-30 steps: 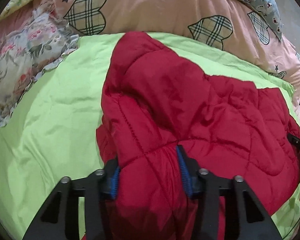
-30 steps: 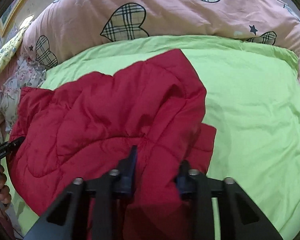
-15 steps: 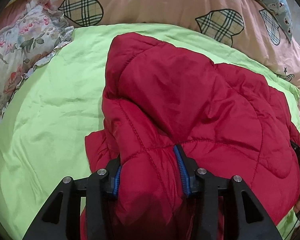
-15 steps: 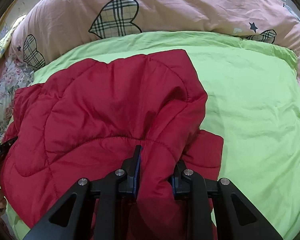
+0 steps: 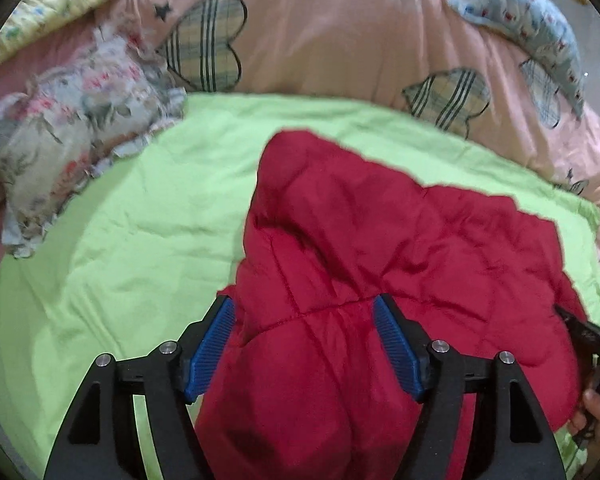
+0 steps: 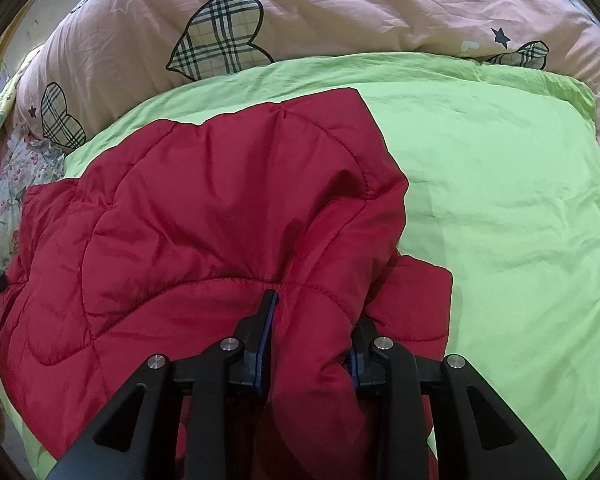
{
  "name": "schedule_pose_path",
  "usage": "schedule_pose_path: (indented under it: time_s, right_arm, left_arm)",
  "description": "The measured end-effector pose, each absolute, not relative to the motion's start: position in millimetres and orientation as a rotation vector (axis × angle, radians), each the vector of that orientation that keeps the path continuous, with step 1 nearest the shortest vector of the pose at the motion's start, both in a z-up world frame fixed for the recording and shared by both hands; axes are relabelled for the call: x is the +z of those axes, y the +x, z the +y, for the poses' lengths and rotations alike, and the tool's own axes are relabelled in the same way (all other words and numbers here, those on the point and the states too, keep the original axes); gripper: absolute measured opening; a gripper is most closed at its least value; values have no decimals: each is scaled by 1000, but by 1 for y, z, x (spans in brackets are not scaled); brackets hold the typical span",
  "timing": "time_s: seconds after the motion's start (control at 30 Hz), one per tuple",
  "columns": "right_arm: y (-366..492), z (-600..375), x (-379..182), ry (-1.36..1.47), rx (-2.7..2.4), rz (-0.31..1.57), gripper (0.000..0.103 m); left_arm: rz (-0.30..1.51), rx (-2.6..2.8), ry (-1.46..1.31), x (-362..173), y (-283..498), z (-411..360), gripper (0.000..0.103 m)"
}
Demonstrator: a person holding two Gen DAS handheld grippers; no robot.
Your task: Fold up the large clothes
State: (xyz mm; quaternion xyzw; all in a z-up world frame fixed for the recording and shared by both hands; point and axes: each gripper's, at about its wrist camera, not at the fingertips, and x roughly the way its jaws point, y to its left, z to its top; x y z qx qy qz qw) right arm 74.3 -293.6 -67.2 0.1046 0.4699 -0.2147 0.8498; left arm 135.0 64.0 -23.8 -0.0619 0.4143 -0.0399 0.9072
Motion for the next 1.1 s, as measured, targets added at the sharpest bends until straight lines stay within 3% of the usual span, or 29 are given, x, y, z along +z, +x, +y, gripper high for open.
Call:
schedule_pose_path:
  time_s: [0.17,0.43,0.57,0.63,0.7,0.77,1.1]
  right_arm:
    - [73,-295,-66,228,-453,989,27]
    - [67,-299,-57,250,-459,989,30]
    - [49,-287,-28,189,-516,932,46]
    - [34,-275,-7,144,-537,861,48]
    - [23,-262,10,111,-530,802,57]
    - [18,-246,19,102,-471,773,60]
    - [64,-223,-44,107,-315,990,61]
  left_arm:
    - [853,-203,-116,-13,102,41,71]
    - [951,-286,7,-49,83,-1,72]
    - [968,-272,20,-62,94,1,74]
    - [966,-272,7,-63,97,2,74]
    - [965,-268,13,-63,97,3,74]
    - [965,-263,16,-59,99,-5,74]
    - [958,-263,11,-60,98,-2,75]
